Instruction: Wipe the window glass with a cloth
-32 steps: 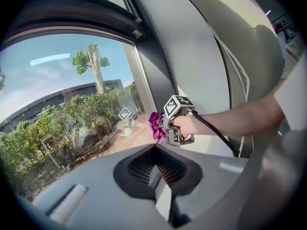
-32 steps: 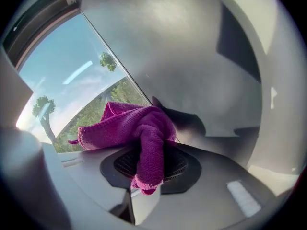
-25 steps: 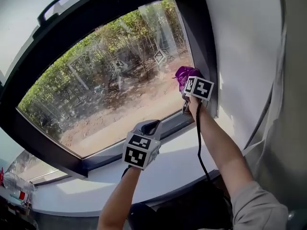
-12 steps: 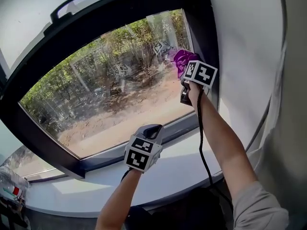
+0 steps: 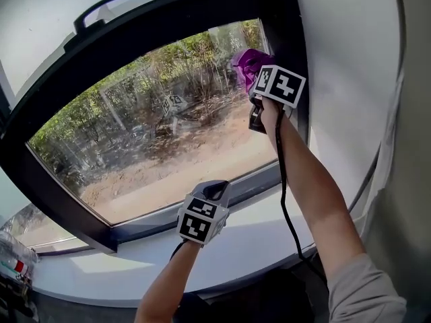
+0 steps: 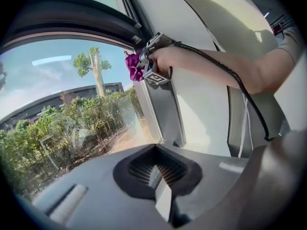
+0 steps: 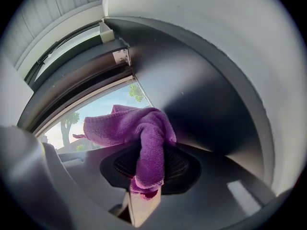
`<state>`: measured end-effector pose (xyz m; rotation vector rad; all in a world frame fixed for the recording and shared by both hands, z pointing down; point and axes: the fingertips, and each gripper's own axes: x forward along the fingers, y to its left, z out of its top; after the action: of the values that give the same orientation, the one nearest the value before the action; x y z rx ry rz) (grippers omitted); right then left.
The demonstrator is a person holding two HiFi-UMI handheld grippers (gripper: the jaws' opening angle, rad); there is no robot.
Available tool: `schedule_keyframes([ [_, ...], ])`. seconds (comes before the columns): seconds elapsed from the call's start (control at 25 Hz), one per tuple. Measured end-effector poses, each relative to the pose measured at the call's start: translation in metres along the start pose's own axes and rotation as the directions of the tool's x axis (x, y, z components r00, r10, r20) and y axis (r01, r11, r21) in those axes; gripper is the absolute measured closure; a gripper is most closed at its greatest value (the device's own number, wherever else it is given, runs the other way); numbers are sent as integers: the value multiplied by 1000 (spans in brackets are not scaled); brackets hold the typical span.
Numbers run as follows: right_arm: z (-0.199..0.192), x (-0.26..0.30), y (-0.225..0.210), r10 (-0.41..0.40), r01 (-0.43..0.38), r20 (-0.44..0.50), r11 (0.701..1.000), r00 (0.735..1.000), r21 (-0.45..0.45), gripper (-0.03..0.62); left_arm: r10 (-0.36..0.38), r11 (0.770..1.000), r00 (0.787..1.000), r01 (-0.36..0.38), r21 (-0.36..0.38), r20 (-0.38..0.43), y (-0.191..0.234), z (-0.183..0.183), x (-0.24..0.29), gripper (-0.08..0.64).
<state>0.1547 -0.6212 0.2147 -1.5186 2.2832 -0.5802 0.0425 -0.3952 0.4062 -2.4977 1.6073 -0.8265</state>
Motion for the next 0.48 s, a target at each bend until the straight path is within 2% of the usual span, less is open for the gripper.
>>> schedule_keyframes([
  [0.28,50,1,34,49,-47,79,998,996,-31,480,-3,999,1000,3,-32,3,1,-4,0,560],
  [0.48,77,2,46,37,-27,107,995,994,-97,480,12,999,1000,-11,-33,10,9,-6,-6,560],
])
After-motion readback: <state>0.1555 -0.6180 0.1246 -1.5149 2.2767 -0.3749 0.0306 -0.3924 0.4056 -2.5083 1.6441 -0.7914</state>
